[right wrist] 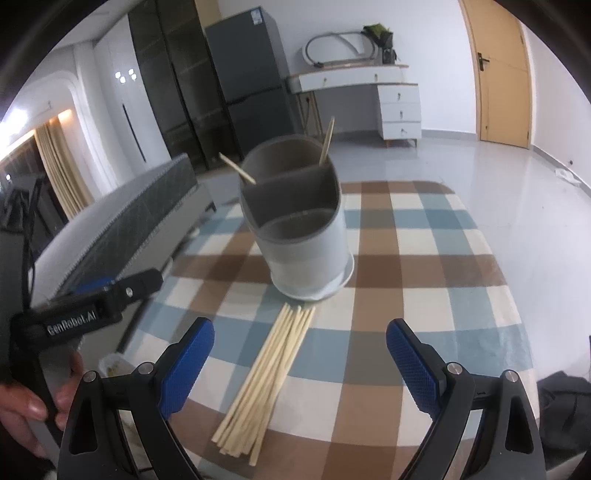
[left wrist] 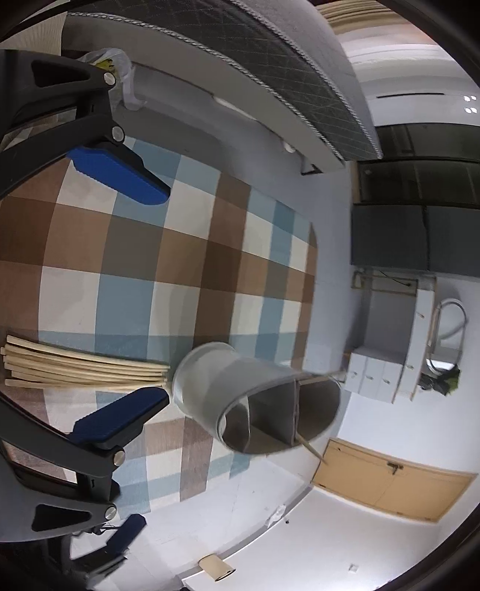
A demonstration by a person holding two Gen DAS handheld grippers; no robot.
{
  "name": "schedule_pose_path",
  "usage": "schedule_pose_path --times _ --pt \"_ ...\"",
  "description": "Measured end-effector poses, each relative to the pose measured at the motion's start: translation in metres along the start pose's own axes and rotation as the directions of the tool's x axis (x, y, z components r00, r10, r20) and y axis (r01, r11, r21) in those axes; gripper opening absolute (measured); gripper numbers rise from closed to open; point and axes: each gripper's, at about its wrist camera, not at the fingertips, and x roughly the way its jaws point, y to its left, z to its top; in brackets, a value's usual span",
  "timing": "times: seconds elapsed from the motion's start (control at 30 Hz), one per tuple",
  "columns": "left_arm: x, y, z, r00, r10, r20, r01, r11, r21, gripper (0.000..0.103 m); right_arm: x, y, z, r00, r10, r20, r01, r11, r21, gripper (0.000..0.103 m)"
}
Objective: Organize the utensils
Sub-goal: 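Lower the right tool to the stick bundle and grasp one stick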
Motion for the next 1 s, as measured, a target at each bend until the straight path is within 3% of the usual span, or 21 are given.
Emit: schedule_pose_path --times 0.37,0.6,0.87,1.0 --pt "0.024 0.027 0.013 0.993 0.052 -0.104 -0.064 0.991 -0.116 0.097 0.051 -0.01 -0.001 0.989 0.001 -0.149 0.008 0.998 0.059 0.087" --pt "0.037 0.031 0.017 0.987 0.044 -0.157 -0.068 0.987 -0.145 0.097 0.084 0.006 0.009 0.982 0.008 -0.191 -0.011 1.0 -0.012 0.084" --pt "0.044 0.041 0.018 0.981 0.031 -0.194 -0.067 0.981 -0.181 0.097 0.123 0.012 0.011 0.97 -0.019 -0.244 0.005 0.998 -0.058 0.043" --pt "0.046 0.043 0.017 0.979 0.037 -0.203 -0.075 0.98 -0.184 0.097 0.136 0.016 0.007 0.962 -0.052 -0.269 0.027 0.995 -0.093 0.034"
